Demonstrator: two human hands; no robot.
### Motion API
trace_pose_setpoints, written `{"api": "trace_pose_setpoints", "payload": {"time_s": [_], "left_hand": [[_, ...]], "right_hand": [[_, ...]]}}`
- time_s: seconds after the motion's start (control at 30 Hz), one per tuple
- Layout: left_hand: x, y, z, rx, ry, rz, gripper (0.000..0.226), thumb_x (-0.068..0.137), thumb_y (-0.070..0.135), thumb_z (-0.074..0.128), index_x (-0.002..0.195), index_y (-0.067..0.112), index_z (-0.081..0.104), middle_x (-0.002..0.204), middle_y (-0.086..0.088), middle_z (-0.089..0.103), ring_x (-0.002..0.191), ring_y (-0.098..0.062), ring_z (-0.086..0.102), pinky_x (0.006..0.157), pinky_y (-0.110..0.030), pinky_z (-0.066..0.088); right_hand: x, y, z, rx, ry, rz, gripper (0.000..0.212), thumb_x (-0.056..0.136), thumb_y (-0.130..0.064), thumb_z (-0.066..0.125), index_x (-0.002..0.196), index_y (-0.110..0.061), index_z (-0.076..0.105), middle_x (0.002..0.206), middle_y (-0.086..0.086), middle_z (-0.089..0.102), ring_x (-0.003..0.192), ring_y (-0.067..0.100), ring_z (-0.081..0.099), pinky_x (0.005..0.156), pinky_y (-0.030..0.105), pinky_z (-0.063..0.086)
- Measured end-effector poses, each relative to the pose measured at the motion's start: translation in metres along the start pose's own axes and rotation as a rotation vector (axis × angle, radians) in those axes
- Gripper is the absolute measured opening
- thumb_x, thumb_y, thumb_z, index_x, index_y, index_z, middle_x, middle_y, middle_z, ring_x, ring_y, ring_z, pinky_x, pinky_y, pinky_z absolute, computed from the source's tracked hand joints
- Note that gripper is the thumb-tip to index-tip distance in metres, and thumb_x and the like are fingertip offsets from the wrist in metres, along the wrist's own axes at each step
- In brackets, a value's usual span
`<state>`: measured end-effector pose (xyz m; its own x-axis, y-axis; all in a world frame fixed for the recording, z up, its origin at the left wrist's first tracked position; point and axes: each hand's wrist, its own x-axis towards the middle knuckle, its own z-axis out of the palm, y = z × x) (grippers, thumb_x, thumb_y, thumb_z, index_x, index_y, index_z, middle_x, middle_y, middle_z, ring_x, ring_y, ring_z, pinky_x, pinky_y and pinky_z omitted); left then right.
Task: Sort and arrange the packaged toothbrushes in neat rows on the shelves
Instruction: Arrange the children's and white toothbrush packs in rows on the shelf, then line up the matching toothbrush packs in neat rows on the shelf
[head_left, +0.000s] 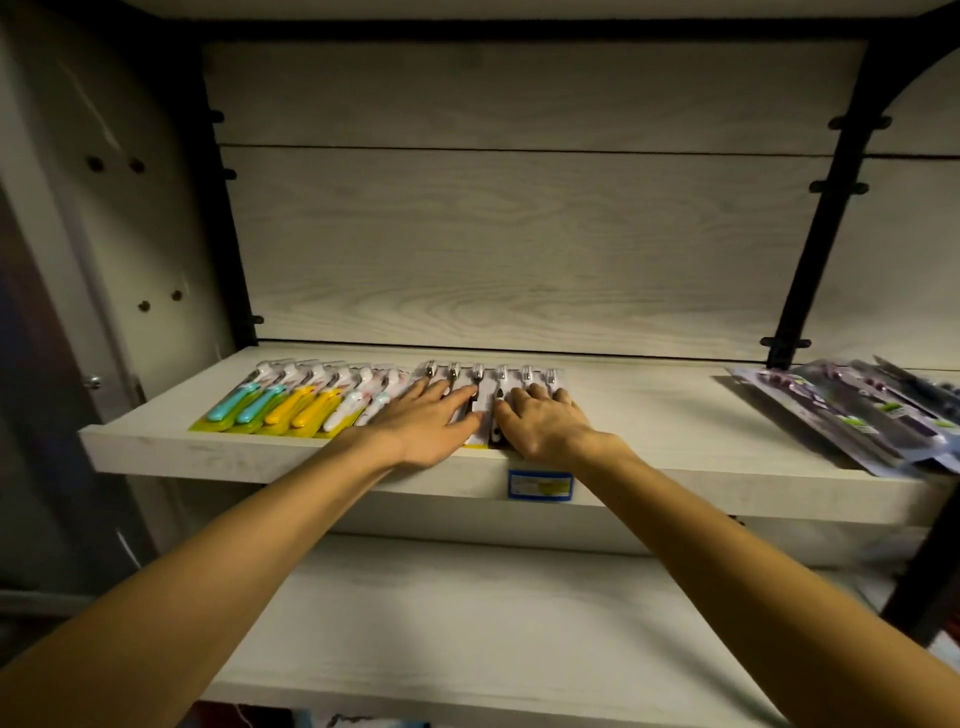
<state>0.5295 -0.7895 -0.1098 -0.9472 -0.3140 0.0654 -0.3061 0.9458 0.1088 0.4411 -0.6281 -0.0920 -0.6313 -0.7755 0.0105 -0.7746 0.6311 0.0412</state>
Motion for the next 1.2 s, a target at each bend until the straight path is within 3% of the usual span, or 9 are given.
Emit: {"api": "trace_pose_setpoints", "payload": {"time_s": [0.33, 0.67, 0.87, 0.97, 1.03, 1.2], "left_hand": [[-0.009, -0.046, -0.004, -0.011, 0.014, -0.025, 0.064, 0.099, 0.065, 0.017, 0.158, 0.042, 0.011, 0.168, 0.003, 0.006, 0.155, -0.023, -0.003, 0.124, -0.046, 0.007], [-0.004, -0.047, -0.003, -0.006, -0.019, -0.018, 0.063, 0.099, 0.064, 0.016, 0.157, 0.042, 0.008, 0.168, 0.002, 0.003, 0.155, -0.024, -0.004, 0.124, -0.049, 0.007], [-0.003, -0.034, -0.004, -0.019, -0.035, -0.009, 0.067, 0.097, 0.070, 0.013, 0.158, 0.041, 0.005, 0.168, 0.000, -0.002, 0.154, -0.026, -0.010, 0.125, -0.048, -0.002], [-0.008, -0.025, -0.002, 0.033, 0.193, -0.016, 0.073, 0.097, 0.070, 0.015, 0.160, 0.034, 0.004, 0.168, -0.002, -0.004, 0.154, -0.027, -0.009, 0.124, -0.046, -0.007], [-0.010, -0.011, 0.000, 0.029, 0.393, 0.036, 0.070, 0.101, 0.062, 0.022, 0.159, 0.024, 0.017, 0.168, -0.007, 0.010, 0.154, -0.029, 0.007, 0.125, -0.045, 0.005], [-0.007, 0.067, 0.006, 0.046, 0.356, 0.181, 0.062, 0.101, 0.058, 0.029, 0.151, 0.022, 0.036, 0.162, -0.012, 0.025, 0.146, -0.031, 0.028, 0.120, -0.043, 0.021]], "right_hand": [[0.016, -0.045, -0.001, -0.052, 0.000, -0.039, 0.052, 0.104, -0.047, 0.031, 0.140, -0.010, 0.041, 0.148, 0.019, 0.040, 0.137, 0.042, 0.033, 0.112, 0.057, 0.029], [0.021, -0.032, 0.005, 0.018, 0.023, -0.040, 0.052, 0.105, -0.046, 0.026, 0.146, -0.016, 0.037, 0.147, 0.018, 0.039, 0.136, 0.039, 0.034, 0.113, 0.053, 0.030], [0.020, -0.016, 0.010, 0.142, 0.014, 0.048, 0.070, 0.103, -0.059, 0.017, 0.160, -0.019, 0.014, 0.167, 0.013, 0.006, 0.154, 0.035, 0.007, 0.123, 0.050, 0.016], [-0.001, 0.003, 0.009, 0.261, 0.119, 0.085, 0.078, 0.100, -0.065, 0.017, 0.160, -0.016, 0.010, 0.168, 0.008, 0.007, 0.155, 0.027, 0.008, 0.124, 0.047, 0.015], [-0.022, 0.024, 0.011, 0.271, 0.205, 0.097, 0.078, 0.100, -0.066, 0.019, 0.159, -0.015, 0.016, 0.167, 0.006, 0.014, 0.153, 0.027, 0.015, 0.124, 0.044, 0.018], [-0.085, 0.103, 0.013, 0.224, 0.293, 0.176, 0.068, 0.102, -0.060, 0.027, 0.151, -0.012, 0.035, 0.156, 0.012, 0.036, 0.144, 0.030, 0.031, 0.116, 0.041, 0.028]]}}
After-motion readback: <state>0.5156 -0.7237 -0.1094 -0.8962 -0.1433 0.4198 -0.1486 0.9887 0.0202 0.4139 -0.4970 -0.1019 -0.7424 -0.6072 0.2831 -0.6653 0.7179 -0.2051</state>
